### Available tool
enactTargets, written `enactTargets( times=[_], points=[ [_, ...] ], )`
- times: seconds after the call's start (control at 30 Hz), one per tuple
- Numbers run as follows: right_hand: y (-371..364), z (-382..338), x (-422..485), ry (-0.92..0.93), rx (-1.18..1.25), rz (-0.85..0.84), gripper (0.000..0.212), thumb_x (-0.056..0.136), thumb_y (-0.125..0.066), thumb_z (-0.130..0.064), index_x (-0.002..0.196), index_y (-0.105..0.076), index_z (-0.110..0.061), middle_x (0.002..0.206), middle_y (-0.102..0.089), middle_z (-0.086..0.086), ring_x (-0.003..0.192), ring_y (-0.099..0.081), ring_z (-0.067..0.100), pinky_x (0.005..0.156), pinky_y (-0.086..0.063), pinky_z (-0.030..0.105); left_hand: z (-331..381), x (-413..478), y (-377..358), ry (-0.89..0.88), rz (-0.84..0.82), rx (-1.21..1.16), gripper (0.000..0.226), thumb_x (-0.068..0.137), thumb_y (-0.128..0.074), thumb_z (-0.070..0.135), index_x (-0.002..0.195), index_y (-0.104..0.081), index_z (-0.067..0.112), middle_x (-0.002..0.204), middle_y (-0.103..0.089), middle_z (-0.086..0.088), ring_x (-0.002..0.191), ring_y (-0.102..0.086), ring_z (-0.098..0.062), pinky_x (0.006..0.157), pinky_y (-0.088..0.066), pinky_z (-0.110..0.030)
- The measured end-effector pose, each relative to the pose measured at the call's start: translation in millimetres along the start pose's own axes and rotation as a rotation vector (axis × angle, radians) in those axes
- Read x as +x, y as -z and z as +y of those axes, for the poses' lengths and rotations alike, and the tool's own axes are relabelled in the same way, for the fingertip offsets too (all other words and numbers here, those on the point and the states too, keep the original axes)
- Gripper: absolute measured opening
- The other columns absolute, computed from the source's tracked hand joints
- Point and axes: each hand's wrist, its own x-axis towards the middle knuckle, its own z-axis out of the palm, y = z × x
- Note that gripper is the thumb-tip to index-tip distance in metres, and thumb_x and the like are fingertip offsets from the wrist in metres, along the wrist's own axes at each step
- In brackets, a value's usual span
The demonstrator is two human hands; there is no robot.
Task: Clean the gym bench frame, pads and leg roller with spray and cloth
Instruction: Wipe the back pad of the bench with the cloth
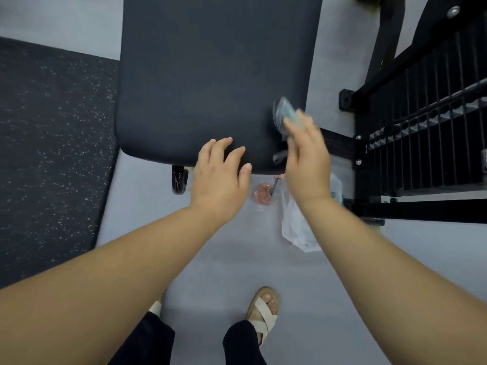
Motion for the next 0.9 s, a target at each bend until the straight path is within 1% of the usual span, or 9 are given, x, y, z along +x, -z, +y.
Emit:
enactTargets(
  times=[0.13,0.27,0.37,0.47,0.53,0.6,0.7,0.8,0.9],
  points=[
    [-16,-4,41,-0.144,-0.109,0.019,0.041,0.092,-0.045,0.002,0.128,-0.057,-0.014,0.147,-0.040,0.005,0.140,-0.028,0.026,0.110,-0.031,0.034,4,6,-4,0.039,0.115,-0.005,0.056,0.088,-0.028,0.040,0.131,-0.054,0.016,0.140,-0.043,-0.003,0.131,-0.030,-0.027,0.107,-0.027,-0.038],
    [-20,7,-14,0.068,-0.160,-0.035,0.039,0.082,-0.044,0.002,0.113,-0.067,-0.006,0.130,-0.057,0.014,0.128,-0.044,0.040,0.101,-0.034,0.036,8,-3,-9,0.030,0.133,-0.137,0.040,0.094,-0.040,0.031,0.127,-0.055,0.015,0.129,-0.050,-0.004,0.122,-0.038,-0.025,0.102,-0.029,-0.030],
    [-10,13,-75,0.120,-0.037,-0.230,0.037,0.088,-0.045,0.001,0.118,-0.064,-0.010,0.126,-0.059,0.008,0.123,-0.050,0.026,0.099,-0.041,0.027,17,-28,-24,0.157,0.018,-0.460,0.029,0.096,-0.044,0.029,0.120,-0.055,0.019,0.121,-0.053,-0.002,0.106,-0.053,-0.016,0.095,-0.041,-0.027],
    [0,10,-131,-0.230,0.250,-0.376,0.042,0.090,-0.053,-0.001,0.124,-0.052,-0.026,0.121,-0.050,-0.008,0.104,-0.049,0.001,0.085,-0.041,0.008,24,-52,-46,0.609,-0.255,-0.884,0.041,0.091,-0.054,0.040,0.128,-0.043,0.026,0.121,-0.050,0.003,0.101,-0.055,-0.010,0.083,-0.048,-0.027],
    [-2,12,-144,-0.509,0.396,-0.343,0.038,0.090,-0.059,-0.010,0.110,-0.043,-0.038,0.114,-0.051,-0.009,0.086,-0.055,0.005,0.067,-0.045,0.011,22,-56,-63,0.795,-0.427,-0.976,0.043,0.089,-0.057,0.041,0.126,-0.042,0.026,0.108,-0.056,0.005,0.094,-0.057,-0.012,0.086,-0.051,-0.038],
    [-10,19,-144,-0.704,0.546,-0.313,0.030,0.089,-0.061,-0.012,0.101,-0.045,-0.034,0.103,-0.056,-0.011,0.075,-0.059,-0.003,0.058,-0.048,0.013,18,-54,-82,0.862,-0.506,-1.093,0.026,0.093,-0.054,0.034,0.114,-0.049,0.020,0.097,-0.063,0.002,0.085,-0.061,-0.016,0.080,-0.054,-0.041],
    [-32,41,-145,-0.768,0.639,-0.359,0.021,0.089,-0.061,-0.011,0.098,-0.054,-0.028,0.102,-0.064,-0.007,0.090,-0.062,0.000,0.072,-0.051,0.017,6,-42,-110,0.888,-0.419,-1.198,0.006,0.097,-0.047,0.019,0.102,-0.049,0.017,0.098,-0.064,-0.010,0.080,-0.063,-0.021,0.067,-0.054,-0.034],
    [-60,89,-143,-0.858,0.641,-0.355,0.010,0.093,-0.054,-0.012,0.099,-0.059,-0.017,0.100,-0.064,-0.003,0.094,-0.060,0.007,0.086,-0.049,0.018,-11,-28,-138,0.904,-0.372,-1.095,0.015,0.097,-0.044,0.014,0.112,-0.046,0.016,0.104,-0.061,-0.011,0.083,-0.062,-0.023,0.068,-0.054,-0.036],
    [-94,152,-128,-0.996,0.383,-0.295,0.031,0.091,-0.058,-0.027,0.118,-0.050,-0.014,0.113,-0.058,0.006,0.102,-0.058,0.023,0.095,-0.048,0.042,-28,-18,-156,0.936,-0.381,-1.051,0.020,0.097,-0.045,0.015,0.117,-0.046,0.015,0.108,-0.059,-0.010,0.088,-0.060,-0.024,0.070,-0.053,-0.039]
  ],
)
